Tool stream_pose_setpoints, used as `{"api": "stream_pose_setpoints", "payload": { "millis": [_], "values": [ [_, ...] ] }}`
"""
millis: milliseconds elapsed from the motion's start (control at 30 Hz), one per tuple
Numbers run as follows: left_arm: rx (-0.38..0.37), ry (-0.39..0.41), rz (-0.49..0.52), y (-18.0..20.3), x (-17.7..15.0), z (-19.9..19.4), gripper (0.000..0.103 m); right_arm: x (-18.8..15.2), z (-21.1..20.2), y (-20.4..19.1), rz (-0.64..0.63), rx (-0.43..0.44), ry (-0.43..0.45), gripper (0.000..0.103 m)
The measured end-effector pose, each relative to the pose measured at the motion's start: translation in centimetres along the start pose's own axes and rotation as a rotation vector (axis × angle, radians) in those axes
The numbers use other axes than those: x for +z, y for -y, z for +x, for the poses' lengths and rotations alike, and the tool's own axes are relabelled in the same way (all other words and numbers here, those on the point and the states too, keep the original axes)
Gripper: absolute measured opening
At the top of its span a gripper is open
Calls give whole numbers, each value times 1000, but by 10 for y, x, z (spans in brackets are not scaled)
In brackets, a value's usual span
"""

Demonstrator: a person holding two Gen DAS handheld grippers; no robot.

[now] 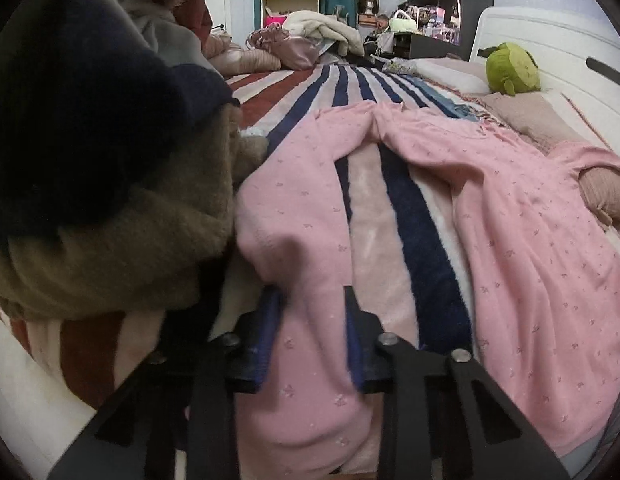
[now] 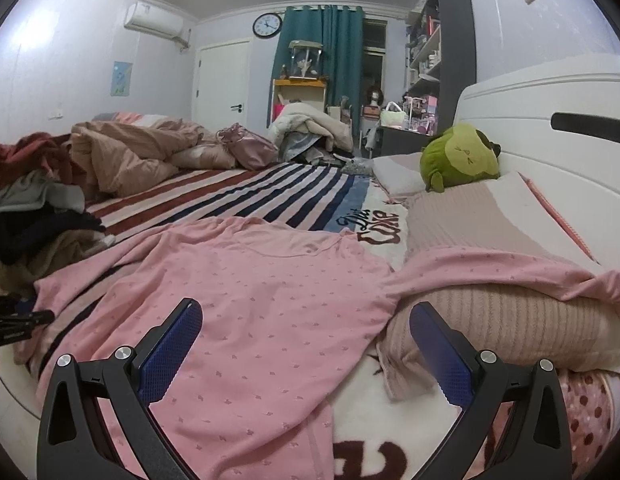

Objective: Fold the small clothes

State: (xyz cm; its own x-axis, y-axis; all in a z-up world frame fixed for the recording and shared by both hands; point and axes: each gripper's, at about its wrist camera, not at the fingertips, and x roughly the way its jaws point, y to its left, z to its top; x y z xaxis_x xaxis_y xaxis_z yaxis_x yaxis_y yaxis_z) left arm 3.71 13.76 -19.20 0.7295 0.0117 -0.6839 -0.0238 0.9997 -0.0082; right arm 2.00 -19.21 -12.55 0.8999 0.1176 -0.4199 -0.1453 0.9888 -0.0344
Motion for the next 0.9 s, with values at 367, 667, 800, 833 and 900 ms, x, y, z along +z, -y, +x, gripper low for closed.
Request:
{"api": "stream_pose_setpoints", "payload": {
  "millis": [367,667,800,833,900],
  "values": [
    [-261,126,-82,4,40,-53,5,5,4,-4,21,22,0,103],
    [-685,228,-126,77,113,-87,5,5,-15,23,63,47,30,103],
    [-818,24,-35,156,117,-44,19,3,-26,35,42,31,35,103],
    [-849,-56,-7,174,110,-29,28,1,-27,38,43,36,30,103],
    [-904,-131,-4,192,97,-13,46,-4,-28,43,46,48,16,103]
  ]
}}
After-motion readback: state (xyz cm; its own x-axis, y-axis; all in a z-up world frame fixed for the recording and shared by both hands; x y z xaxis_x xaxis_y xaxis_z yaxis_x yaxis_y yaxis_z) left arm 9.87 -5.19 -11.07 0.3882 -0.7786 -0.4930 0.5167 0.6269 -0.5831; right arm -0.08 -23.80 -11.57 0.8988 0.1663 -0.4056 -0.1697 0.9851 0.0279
